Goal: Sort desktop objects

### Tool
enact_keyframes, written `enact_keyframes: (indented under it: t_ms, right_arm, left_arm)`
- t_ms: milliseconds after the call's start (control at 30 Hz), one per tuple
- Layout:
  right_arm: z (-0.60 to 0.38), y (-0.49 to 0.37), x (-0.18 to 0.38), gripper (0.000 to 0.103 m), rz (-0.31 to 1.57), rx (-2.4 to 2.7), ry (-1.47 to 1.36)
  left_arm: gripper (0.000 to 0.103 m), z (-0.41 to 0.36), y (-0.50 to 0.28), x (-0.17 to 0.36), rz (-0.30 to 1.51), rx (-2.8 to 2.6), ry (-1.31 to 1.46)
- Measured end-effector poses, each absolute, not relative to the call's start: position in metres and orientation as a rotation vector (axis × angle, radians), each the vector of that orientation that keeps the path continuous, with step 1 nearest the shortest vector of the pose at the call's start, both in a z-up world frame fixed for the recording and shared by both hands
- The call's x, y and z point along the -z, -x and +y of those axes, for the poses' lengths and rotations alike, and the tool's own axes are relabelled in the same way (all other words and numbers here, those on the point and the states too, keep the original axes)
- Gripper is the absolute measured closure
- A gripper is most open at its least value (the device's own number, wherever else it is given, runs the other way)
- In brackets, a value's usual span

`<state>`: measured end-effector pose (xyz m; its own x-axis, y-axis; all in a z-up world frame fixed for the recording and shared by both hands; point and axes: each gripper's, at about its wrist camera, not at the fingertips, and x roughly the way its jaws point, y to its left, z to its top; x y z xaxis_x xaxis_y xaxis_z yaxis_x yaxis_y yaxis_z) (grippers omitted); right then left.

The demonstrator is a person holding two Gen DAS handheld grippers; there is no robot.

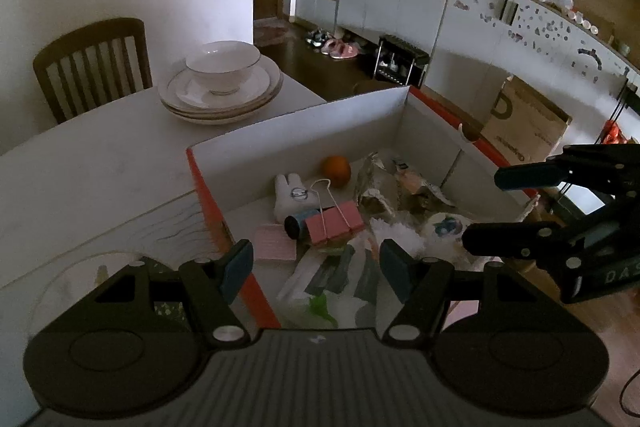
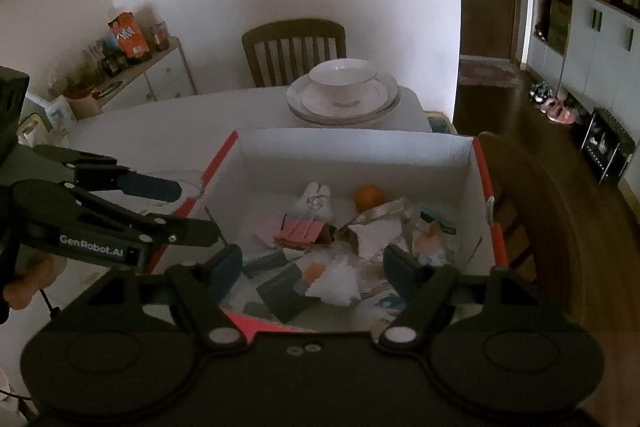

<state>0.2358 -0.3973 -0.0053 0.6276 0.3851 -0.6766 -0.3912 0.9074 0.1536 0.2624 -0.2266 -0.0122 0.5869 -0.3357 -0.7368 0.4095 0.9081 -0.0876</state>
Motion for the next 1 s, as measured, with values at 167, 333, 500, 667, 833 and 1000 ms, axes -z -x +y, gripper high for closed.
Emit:
enact_keyframes:
  t_ms: [167, 333, 500, 667, 833, 1000]
  right_arm:
    - [-0.394, -0.225, 0.001, 0.023, 0.741, -0.436, 0.020]
    - [-0.392, -0.215, -0.002, 0.018, 0.719, -0.433, 0.021]
    - [-0.390, -0.200, -0.004, 0.011, 0.684, -0.432, 0.023]
    - [-0.390, -0.186, -0.006, 0.002, 0.657, -0.419, 0.008]
    - [-0.391, -0.174, -0.009, 0.002, 0.628, -0.386, -0.022]
    - [-0.390, -0.162, -0.010, 0.001, 0.613, -0.372, -0.027]
  left_arm:
    - [0.028, -0.221, -0.249, 0.007, 0.807, 0.422, -0.094]
    - [0.018, -0.216, -0.239, 0.006, 0.793, 0.415, -0.093]
    - [0.000, -0.211, -0.228, 0.009, 0.785, 0.400, -0.088]
    - [0.000, -0.205, -0.217, 0.009, 0.778, 0.395, -0.084]
    - [0.000, -0.202, -0.205, 0.006, 0.773, 0.392, -0.077]
    - [0.000, -0.200, -0.194, 0.004, 0.765, 0.391, -0.082]
